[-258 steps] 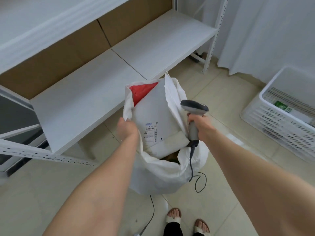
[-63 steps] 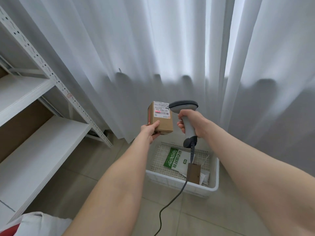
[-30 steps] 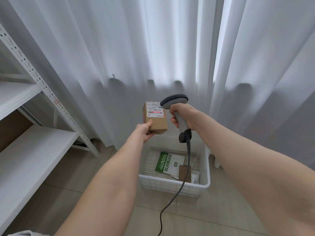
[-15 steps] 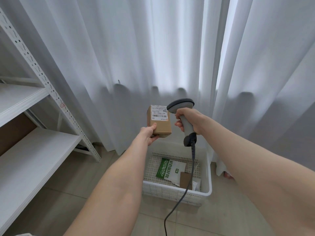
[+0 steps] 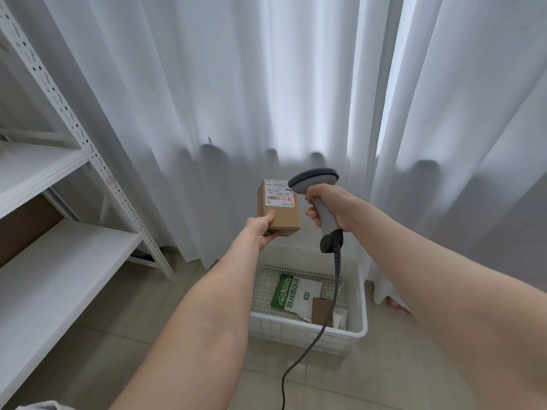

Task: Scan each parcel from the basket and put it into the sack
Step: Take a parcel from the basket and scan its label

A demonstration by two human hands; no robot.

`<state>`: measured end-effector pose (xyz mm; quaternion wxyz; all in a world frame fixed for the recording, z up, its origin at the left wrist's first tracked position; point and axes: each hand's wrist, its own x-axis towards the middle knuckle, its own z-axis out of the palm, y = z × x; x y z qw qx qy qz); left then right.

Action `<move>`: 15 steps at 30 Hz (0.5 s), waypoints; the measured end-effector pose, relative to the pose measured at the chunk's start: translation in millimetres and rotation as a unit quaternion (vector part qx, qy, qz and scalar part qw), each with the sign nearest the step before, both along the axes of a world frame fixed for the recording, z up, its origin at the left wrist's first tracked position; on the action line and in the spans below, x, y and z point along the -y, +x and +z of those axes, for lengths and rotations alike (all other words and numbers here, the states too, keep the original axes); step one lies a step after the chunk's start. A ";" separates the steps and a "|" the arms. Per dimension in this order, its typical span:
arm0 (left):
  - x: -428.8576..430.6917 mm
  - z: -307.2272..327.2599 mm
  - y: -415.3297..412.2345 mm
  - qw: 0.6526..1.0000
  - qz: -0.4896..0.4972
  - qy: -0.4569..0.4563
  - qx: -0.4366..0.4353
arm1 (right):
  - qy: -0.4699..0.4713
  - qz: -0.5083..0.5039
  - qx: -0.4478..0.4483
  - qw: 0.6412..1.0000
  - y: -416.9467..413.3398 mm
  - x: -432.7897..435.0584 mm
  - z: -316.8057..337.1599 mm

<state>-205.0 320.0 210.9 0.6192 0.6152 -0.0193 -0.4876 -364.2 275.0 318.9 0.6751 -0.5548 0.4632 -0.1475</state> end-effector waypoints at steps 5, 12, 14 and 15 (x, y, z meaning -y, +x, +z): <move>-9.4 -0.3 -2.1 1.000 -0.002 -0.003 -0.002 | -0.004 -0.004 -0.001 1.000 -0.5 -11.5 1.7; -45.8 7.8 -13.9 1.000 0.004 -0.013 -0.004 | 0.016 -0.023 0.022 0.999 -6.1 -33.7 -7.2; -67.6 8.0 -16.2 1.000 0.012 -0.012 0.000 | 0.026 -0.033 0.028 0.999 -7.0 -46.8 -13.8; -80.5 8.3 -16.9 1.000 0.016 -0.010 0.007 | 0.034 -0.040 0.037 0.998 -7.0 -54.8 -18.2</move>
